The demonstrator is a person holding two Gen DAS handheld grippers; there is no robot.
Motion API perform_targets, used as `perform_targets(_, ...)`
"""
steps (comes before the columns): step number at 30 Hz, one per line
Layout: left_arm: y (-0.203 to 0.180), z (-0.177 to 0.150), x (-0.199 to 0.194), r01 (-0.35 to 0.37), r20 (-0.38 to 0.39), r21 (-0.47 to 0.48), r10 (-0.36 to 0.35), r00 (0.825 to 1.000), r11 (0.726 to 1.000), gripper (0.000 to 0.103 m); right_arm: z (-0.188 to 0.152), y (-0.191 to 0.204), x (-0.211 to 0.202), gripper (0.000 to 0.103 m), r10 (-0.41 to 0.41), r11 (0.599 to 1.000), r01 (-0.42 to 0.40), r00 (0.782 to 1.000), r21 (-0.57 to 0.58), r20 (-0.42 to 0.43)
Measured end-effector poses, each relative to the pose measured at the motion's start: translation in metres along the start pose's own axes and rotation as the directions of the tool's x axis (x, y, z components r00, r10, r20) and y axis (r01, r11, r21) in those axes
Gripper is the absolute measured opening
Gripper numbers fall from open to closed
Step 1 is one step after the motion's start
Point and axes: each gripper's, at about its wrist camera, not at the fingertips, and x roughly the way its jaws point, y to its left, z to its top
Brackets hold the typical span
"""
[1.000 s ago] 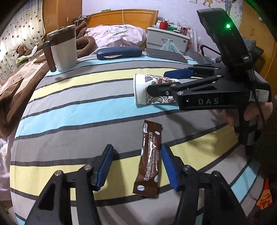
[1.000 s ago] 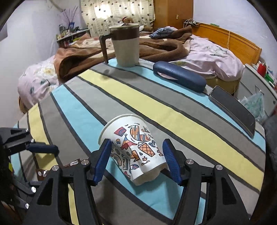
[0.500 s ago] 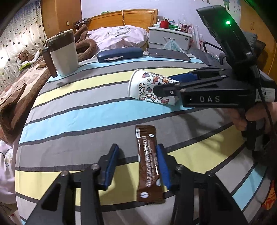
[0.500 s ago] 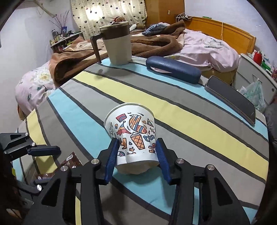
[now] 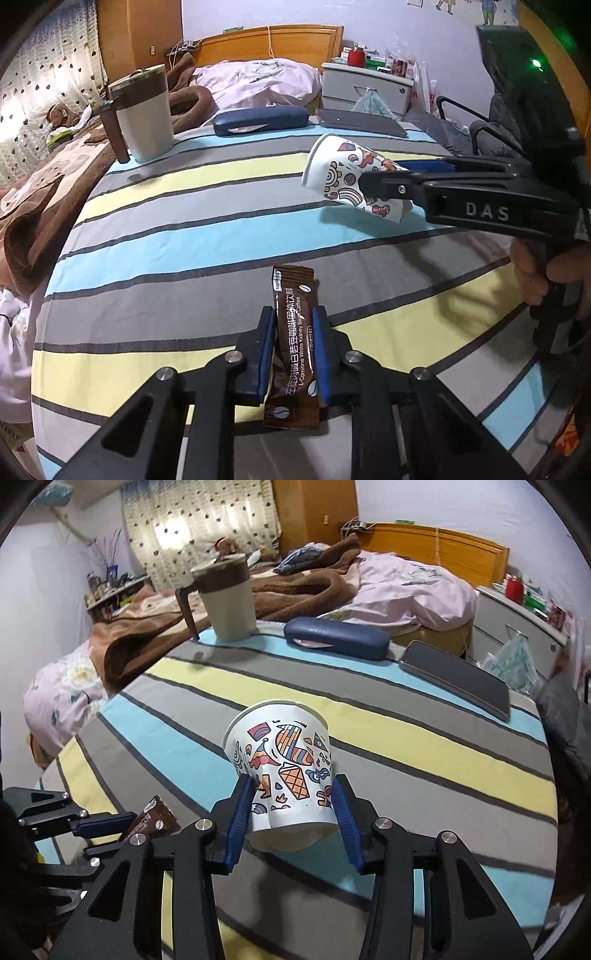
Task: Collect trash
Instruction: 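Carry the wrapper and paper cup with both tools over the white bin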
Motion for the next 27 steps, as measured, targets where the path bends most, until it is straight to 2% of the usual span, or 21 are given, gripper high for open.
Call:
perform_targets(10, -0.025, 0.006, -0.029, -0.005, 0.075, 0.023, 0.003, 0.997, 1.000, 0.021, -0.016, -0.003, -0.036, 0.046, -0.039, 0.998, 0.036, 0.997, 0.061, 0.060)
perform_targets(20, -0.065, 0.014, -0.059, 0.045, 0.153, 0.065, -0.055, 0.987, 0.997, 0.021, -0.035, -0.022, -0.084, 0.046, -0.117, 0.984, 0.096, 0.983, 0.150, 0.139)
perform_targets(27, -0.095, 0.017, -0.069, 0.077, 0.179, 0.100, -0.094, 0.979, 0.992, 0.021, -0.052, -0.035, -0.109, 0.046, -0.175, 0.969, 0.141, 0.971, 0.203, 0.165)
